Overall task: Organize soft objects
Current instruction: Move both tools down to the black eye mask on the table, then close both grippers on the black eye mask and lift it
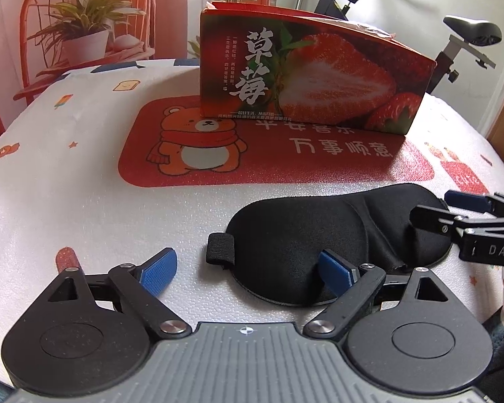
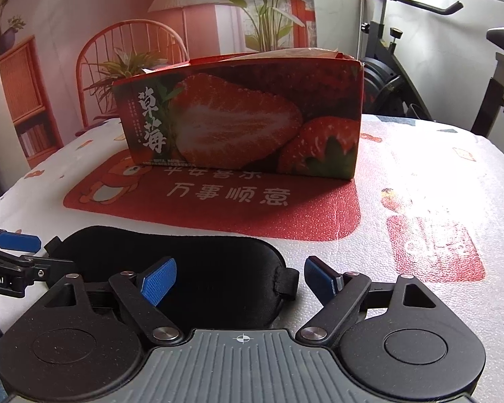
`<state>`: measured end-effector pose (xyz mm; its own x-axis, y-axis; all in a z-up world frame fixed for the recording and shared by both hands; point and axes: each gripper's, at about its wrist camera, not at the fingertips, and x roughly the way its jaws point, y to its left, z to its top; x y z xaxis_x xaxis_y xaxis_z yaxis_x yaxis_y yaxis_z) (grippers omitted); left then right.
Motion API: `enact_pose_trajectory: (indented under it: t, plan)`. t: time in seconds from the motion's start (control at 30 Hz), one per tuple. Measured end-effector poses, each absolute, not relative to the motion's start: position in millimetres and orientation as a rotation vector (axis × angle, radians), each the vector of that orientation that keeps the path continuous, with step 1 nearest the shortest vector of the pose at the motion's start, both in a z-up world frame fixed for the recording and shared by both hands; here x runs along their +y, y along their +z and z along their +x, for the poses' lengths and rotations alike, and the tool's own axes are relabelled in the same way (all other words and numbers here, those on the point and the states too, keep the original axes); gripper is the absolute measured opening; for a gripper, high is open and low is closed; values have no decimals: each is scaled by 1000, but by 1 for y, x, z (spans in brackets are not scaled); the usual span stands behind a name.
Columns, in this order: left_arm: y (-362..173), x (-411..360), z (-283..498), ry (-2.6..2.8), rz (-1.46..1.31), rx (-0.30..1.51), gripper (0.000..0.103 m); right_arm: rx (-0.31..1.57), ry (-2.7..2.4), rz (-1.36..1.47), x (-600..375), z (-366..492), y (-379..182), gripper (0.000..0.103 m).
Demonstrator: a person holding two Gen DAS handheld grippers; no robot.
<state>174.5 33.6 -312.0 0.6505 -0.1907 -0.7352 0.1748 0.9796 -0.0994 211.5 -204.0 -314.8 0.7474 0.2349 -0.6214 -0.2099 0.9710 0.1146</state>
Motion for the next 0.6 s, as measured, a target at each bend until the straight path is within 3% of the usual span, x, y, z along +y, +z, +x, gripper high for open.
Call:
enact_pose_trajectory:
  t: [0.3, 0.6]
  plan:
    - [-313, 31, 172, -302, -97, 818, 87, 714, 287, 103, -203, 214, -318, 78]
    - [-311, 39, 173, -301, -135, 819, 80, 732, 320, 142, -200, 213, -314, 67]
